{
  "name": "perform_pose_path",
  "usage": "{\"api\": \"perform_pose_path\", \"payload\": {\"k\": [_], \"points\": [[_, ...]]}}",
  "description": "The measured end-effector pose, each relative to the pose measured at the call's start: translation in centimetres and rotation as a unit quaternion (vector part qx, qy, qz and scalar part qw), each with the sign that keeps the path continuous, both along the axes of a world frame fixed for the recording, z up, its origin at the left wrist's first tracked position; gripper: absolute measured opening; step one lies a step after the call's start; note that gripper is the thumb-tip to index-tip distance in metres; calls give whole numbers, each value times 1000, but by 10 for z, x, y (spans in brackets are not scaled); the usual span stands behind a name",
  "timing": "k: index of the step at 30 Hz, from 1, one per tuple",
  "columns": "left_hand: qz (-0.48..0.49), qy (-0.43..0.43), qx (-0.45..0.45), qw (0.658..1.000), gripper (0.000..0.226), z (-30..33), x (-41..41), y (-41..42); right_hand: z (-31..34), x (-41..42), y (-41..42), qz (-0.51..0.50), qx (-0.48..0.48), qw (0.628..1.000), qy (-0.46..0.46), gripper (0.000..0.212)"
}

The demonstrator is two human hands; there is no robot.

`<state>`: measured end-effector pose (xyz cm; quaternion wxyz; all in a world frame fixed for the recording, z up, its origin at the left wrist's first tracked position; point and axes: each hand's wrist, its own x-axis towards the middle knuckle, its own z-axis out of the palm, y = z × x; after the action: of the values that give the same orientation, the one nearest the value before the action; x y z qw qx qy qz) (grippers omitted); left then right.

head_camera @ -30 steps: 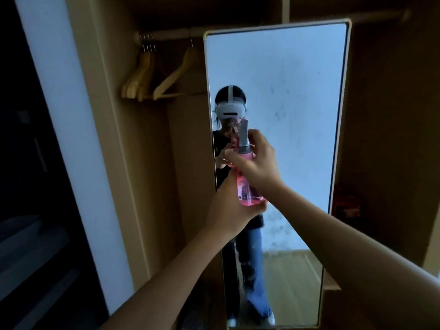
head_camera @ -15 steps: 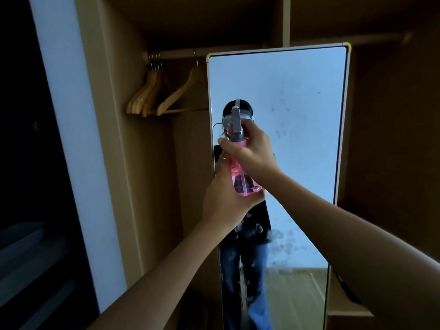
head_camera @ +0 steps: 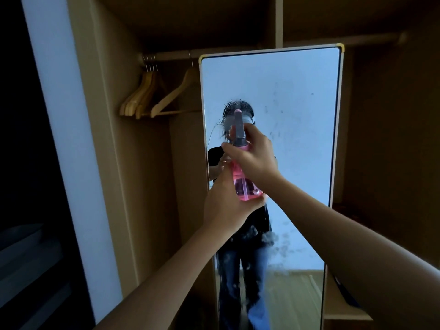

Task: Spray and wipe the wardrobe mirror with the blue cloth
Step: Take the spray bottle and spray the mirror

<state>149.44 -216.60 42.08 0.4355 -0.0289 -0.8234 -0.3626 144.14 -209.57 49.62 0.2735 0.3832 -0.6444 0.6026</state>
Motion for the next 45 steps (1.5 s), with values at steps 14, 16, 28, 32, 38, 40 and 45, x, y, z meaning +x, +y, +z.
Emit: {"api": "perform_pose_path", "payload": {"k": [14, 16, 28, 32, 38, 40, 45], "points": [[-62, -6, 22, 998, 61, -2, -30, 34, -2, -23, 37, -62, -3, 998, -7, 21], [-67, -3, 27, 997, 62, -3, -33, 37, -2, -26, 38, -66, -1, 998, -9, 20], [-77, 5, 2, 997, 71, -2, -53, 67, -6, -43, 72, -96, -10, 995, -8, 32], [-86, 7, 4, 996, 76, -4, -61, 78, -6, -48, 86, -94, -17, 995, -12, 21], [-96, 5, 2, 995, 74, -3, -68, 89, -9, -57, 95, -89, -39, 995, -18, 22], [-92, 11, -4, 996, 74, -3, -67, 93, -9, -59, 98, -79, -37, 996, -22, 22], [-96, 0, -9, 995, 68, -3, -70, 105, -11, -62, 115, -87, -44, 995, -14, 21]]}}
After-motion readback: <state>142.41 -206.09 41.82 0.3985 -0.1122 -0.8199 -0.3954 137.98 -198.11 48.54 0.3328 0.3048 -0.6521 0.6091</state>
